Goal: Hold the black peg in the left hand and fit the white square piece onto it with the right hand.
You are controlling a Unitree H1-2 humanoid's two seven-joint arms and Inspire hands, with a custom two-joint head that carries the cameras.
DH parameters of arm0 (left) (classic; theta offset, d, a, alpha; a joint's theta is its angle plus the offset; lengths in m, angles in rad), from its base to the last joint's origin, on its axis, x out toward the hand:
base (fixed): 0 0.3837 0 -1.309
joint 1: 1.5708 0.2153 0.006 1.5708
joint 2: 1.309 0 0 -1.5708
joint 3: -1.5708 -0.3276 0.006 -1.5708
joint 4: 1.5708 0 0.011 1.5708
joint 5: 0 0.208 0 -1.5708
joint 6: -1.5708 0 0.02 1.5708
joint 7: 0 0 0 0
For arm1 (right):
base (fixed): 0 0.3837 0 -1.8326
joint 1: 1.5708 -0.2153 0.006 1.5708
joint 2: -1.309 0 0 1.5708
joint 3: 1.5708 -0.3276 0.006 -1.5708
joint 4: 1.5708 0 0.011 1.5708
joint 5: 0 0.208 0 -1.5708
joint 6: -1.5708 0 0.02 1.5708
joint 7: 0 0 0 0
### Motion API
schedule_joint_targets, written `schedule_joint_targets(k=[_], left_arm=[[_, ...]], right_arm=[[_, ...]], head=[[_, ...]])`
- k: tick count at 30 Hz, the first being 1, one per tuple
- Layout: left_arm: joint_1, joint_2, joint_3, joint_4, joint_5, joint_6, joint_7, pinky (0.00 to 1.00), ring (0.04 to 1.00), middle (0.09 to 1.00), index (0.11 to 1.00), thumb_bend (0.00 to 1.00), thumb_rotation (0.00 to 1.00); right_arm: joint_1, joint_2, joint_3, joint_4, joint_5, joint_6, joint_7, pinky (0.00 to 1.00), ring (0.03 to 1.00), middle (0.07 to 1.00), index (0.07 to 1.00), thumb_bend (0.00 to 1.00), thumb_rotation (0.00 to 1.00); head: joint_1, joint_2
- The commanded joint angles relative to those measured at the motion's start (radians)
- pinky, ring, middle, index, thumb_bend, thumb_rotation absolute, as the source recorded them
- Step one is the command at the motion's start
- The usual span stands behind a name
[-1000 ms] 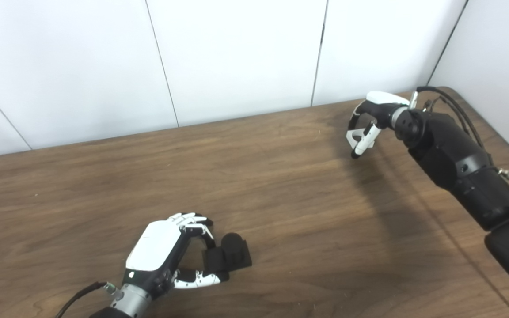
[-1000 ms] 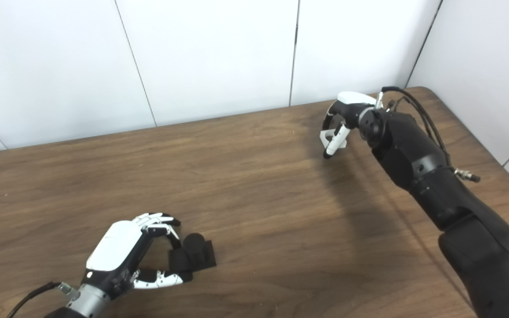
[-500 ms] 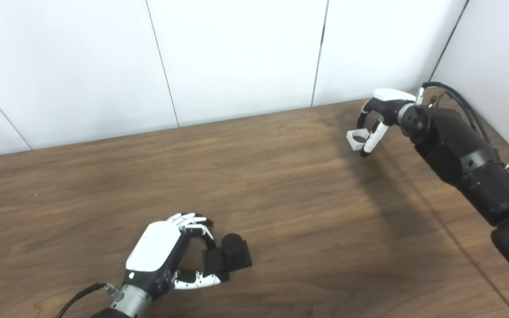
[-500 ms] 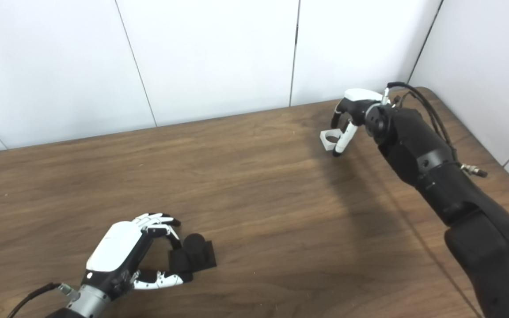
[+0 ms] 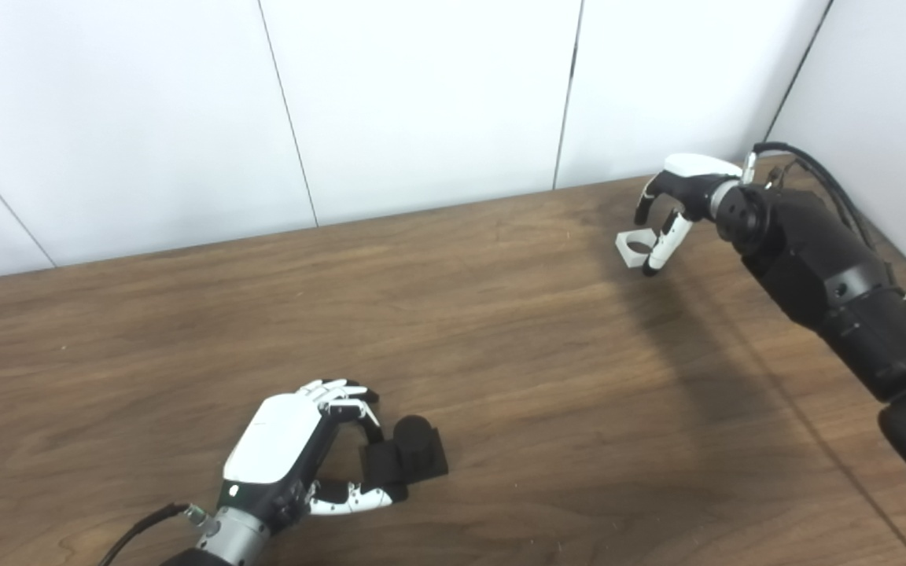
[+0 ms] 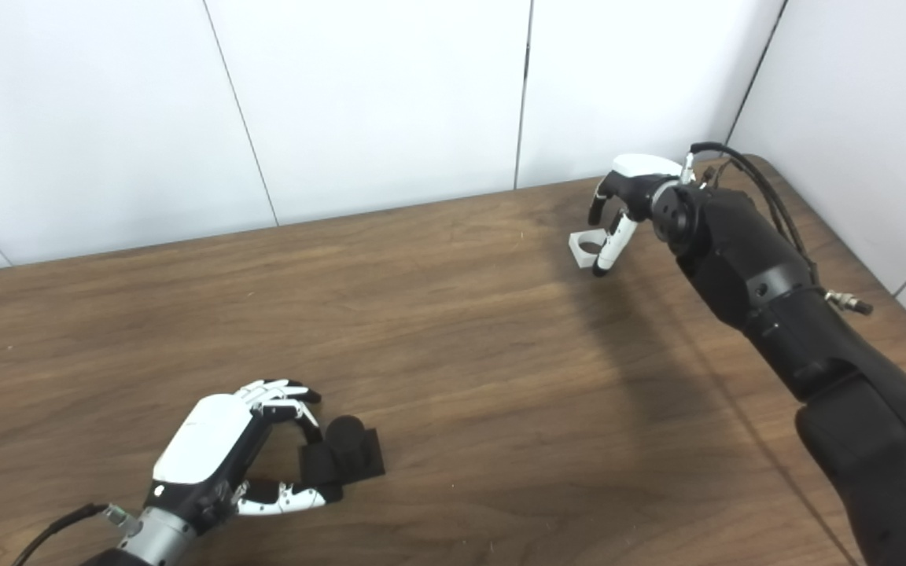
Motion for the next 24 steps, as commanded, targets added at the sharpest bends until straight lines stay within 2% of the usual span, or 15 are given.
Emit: schedule_joint_targets(k=[1,24], left_arm=[[0.038,0.017,-0.019,0.025,0.003,0.010,-0.071,0.88,0.830,0.780,0.487,0.52,0.05],[0.038,0.022,-0.022,0.022,0.011,0.010,-0.076,0.88,0.829,0.779,0.486,0.52,0.05]], right_arm=[[-0.033,-0.035,-0.024,-0.026,-0.006,-0.007,-0.028,0.87,0.958,0.885,0.644,0.88,0.16],[-0.007,-0.012,-0.040,-0.038,0.008,0.014,-0.025,0.93,0.971,0.891,0.646,0.87,0.14]], head=[[0.000,0.002],[-0.001,0.010]])
